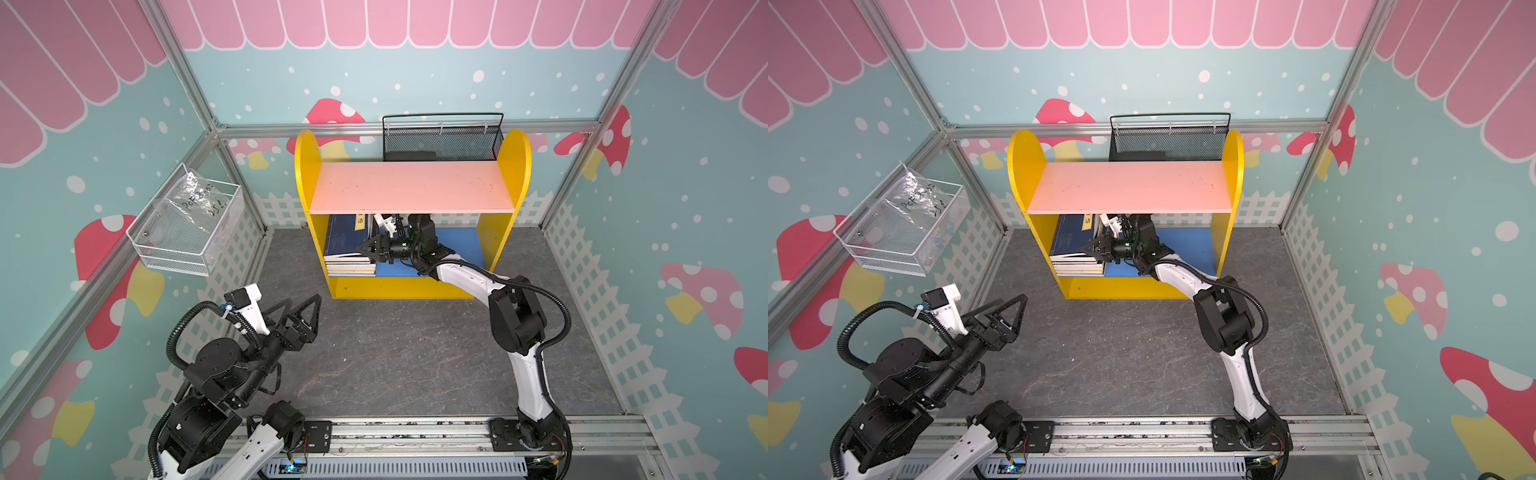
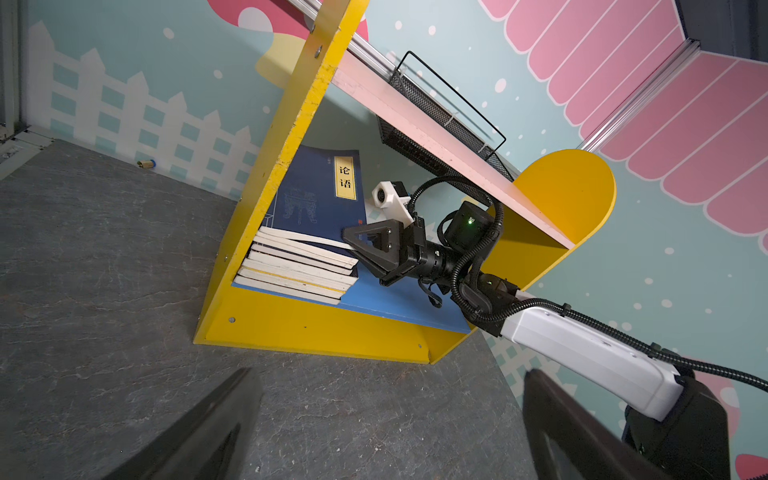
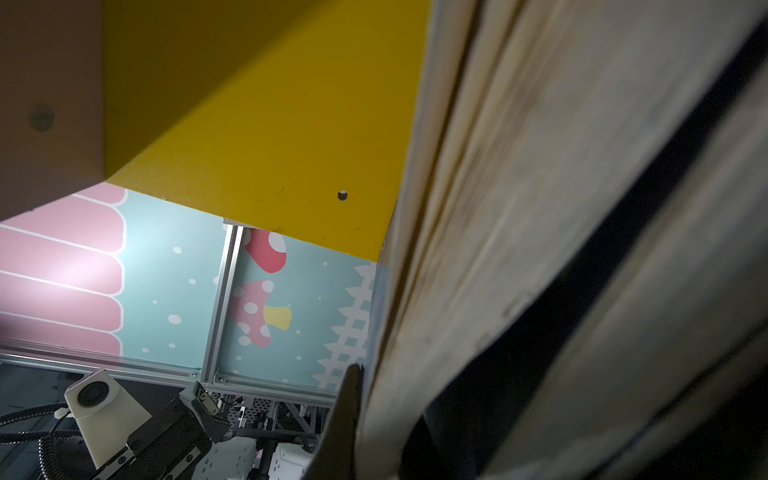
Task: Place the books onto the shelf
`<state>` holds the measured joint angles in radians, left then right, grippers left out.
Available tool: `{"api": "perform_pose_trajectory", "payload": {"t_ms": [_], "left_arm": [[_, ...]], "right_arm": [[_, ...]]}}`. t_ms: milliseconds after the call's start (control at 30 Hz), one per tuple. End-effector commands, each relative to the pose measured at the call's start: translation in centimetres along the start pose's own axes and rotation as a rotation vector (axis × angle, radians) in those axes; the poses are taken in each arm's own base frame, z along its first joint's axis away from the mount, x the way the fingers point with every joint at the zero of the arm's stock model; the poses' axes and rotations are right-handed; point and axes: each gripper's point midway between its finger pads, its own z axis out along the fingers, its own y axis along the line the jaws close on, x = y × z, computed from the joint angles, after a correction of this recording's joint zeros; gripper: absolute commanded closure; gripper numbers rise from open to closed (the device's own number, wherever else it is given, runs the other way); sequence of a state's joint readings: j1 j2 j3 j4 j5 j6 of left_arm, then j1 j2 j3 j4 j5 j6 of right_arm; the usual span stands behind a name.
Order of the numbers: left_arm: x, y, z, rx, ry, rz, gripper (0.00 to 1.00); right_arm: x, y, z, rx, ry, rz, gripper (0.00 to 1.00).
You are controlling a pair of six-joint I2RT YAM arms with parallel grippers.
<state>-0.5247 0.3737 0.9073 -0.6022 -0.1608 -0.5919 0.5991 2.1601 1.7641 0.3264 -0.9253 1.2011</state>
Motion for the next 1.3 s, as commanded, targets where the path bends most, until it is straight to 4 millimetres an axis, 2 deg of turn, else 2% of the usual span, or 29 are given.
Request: {"api": "perform_pose_trajectory", "payload": {"t_ms": [0, 233, 467, 1267], "left_arm": [[0.4, 0.7, -0.1, -0.026, 0.004, 0.001, 0.01], [0.5, 0.8, -0.1, -0.027, 0.006, -0.002, 0.01], [0.9, 0.9, 0.1, -0.028, 0.018, -0.011, 0.01], [1.1, 1.1, 0.2, -0.033, 0.02, -0.014, 0.0]], "right_arm": [[-0.8, 3.2, 0.4, -0.053, -0.019, -0.115, 0.98], [-1.5, 2.9, 0.5, -0.045, -0.038, -0.106, 0.98], [-2.2, 3.4, 0.4, -0.06, -0.039, -0.106, 0.98], [-0.7, 2.0, 0.8, -0.039, 0.007, -0.086, 0.96]]}}
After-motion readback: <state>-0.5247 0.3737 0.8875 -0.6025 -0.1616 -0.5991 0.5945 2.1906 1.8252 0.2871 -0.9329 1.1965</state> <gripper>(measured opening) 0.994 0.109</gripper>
